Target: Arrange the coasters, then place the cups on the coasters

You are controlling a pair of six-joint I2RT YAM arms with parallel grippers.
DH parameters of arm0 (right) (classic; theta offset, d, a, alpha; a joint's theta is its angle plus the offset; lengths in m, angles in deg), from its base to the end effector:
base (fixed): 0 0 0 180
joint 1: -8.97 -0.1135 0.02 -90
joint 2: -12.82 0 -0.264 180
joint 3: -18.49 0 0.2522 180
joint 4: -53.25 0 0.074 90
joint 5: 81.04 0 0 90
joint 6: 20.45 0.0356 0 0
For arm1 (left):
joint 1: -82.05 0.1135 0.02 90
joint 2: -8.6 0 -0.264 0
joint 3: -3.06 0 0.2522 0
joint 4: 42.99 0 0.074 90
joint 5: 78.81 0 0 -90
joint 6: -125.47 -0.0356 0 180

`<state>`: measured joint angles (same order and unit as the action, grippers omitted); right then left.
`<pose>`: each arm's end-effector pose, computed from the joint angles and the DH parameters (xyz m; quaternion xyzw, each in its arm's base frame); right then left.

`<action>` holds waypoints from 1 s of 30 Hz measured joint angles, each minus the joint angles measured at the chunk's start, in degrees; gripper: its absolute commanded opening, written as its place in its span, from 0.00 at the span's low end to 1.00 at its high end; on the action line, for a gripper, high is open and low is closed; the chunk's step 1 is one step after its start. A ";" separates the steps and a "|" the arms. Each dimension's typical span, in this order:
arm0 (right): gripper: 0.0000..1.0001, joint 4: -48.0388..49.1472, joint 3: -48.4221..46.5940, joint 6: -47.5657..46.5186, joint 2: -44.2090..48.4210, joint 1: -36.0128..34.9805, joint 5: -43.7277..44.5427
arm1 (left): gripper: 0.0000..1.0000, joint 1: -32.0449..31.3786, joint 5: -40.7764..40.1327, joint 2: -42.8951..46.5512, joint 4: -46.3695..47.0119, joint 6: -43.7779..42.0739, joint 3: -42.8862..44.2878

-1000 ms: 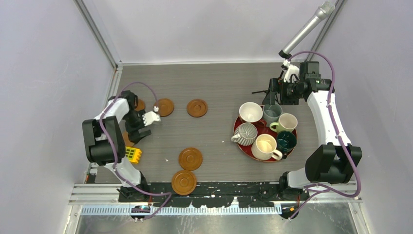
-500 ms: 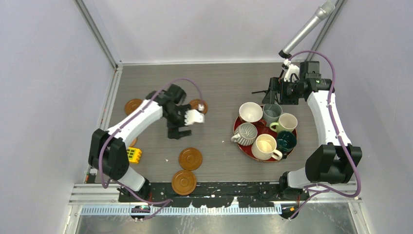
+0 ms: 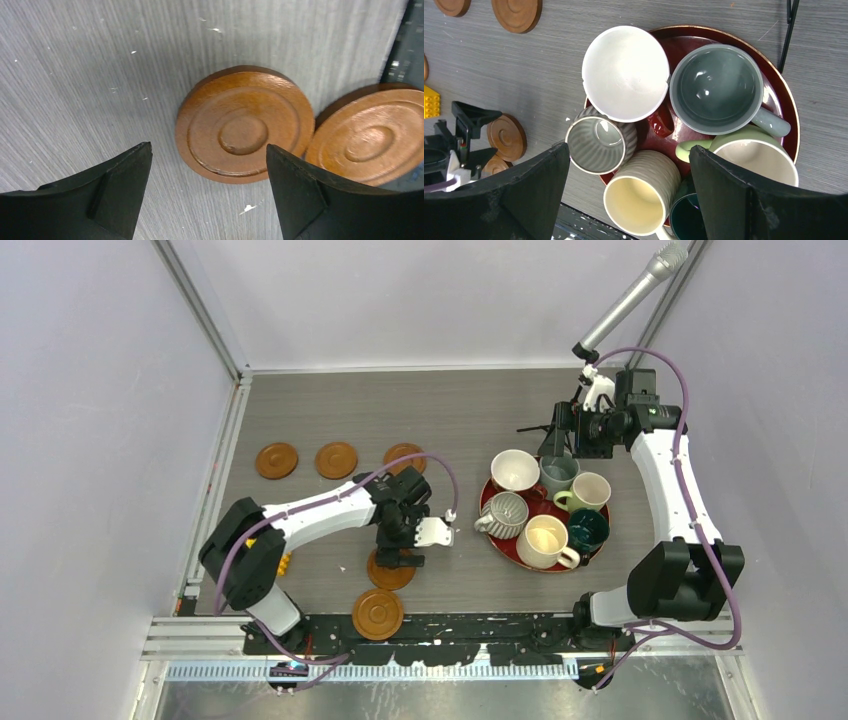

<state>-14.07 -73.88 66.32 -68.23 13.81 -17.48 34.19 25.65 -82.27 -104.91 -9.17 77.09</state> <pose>0.2857 -0.0083 0.3360 -0.0538 0.9318 0.1981 0.2993 0.1857 -0.2184 0.1980 0.7217 0.6738 -0.1279 0.0936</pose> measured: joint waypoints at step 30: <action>0.93 0.83 1.84 0.33 0.96 0.00 -0.02 | 0.64 31.32 -7.80 -1.18 7.26 -8.63 -6.14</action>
<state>-13.24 -72.04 66.65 -67.27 13.81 -17.50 65.52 17.84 -83.45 -97.65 -17.80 70.95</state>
